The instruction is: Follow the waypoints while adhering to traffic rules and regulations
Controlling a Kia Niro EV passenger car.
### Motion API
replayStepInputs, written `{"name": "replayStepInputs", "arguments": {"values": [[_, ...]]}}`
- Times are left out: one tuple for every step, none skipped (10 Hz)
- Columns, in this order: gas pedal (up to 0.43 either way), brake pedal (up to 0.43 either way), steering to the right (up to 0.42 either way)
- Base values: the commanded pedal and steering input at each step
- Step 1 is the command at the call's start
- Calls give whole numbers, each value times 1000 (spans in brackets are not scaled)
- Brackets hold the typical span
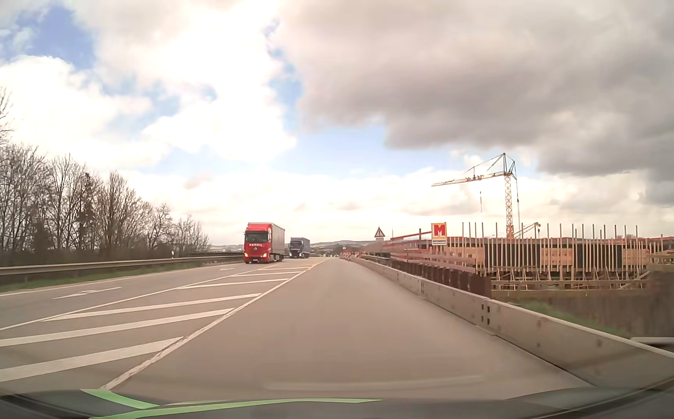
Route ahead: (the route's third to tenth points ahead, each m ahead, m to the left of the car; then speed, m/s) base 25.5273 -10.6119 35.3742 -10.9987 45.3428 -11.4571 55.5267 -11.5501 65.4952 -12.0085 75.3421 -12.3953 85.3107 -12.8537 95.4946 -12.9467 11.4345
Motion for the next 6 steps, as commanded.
{"name": "replayStepInputs", "arguments": {"values": [[67,0,-1],[67,0,-1],[67,0,-1],[67,0,-1],[67,0,-1],[67,0,-1]]}}
